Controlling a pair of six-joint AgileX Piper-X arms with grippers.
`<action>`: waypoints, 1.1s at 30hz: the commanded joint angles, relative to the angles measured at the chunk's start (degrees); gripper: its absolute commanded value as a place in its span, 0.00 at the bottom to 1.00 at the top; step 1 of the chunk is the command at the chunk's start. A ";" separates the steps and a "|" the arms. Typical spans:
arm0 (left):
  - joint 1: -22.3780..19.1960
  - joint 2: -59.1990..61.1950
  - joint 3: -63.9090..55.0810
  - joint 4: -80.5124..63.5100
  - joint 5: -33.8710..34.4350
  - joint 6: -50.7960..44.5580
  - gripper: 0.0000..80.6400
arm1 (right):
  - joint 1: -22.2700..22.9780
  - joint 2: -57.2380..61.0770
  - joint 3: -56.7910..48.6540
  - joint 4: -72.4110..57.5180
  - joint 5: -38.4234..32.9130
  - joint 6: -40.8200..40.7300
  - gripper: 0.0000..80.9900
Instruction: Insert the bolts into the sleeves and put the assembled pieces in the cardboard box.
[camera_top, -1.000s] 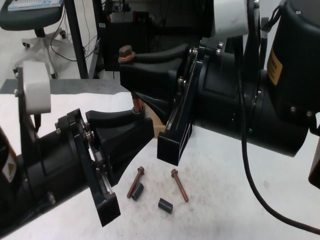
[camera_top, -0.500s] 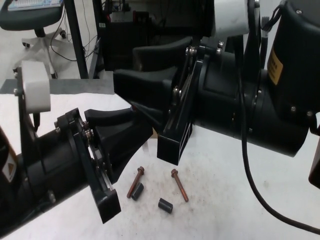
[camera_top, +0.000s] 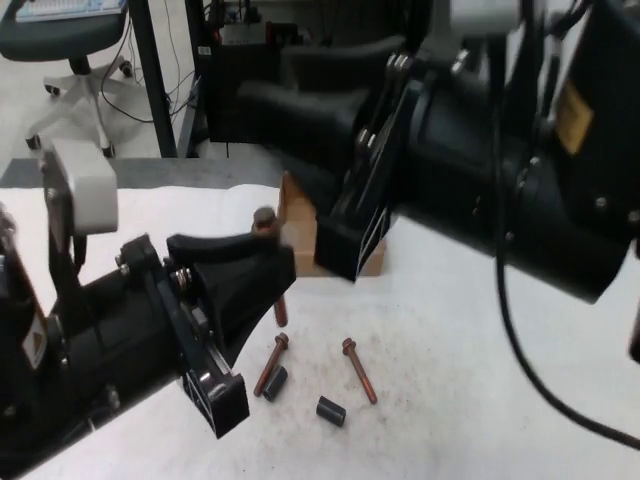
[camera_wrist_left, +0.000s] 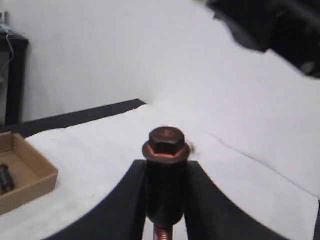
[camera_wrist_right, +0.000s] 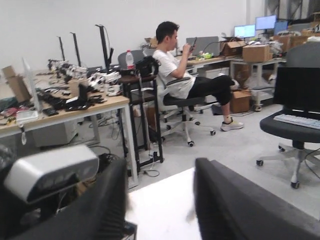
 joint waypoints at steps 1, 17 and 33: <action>1.67 -0.53 -1.09 3.04 -0.88 1.39 0.00 | -0.22 -2.66 -0.26 0.22 5.94 -0.13 0.17; 8.91 35.41 -36.57 30.38 5.23 3.60 0.00 | -0.22 -9.86 -0.26 9.65 15.11 -3.98 0.00; 9.14 83.45 -92.04 58.93 -0.86 5.95 0.00 | -0.22 -24.33 -0.26 35.11 35.99 -9.18 0.00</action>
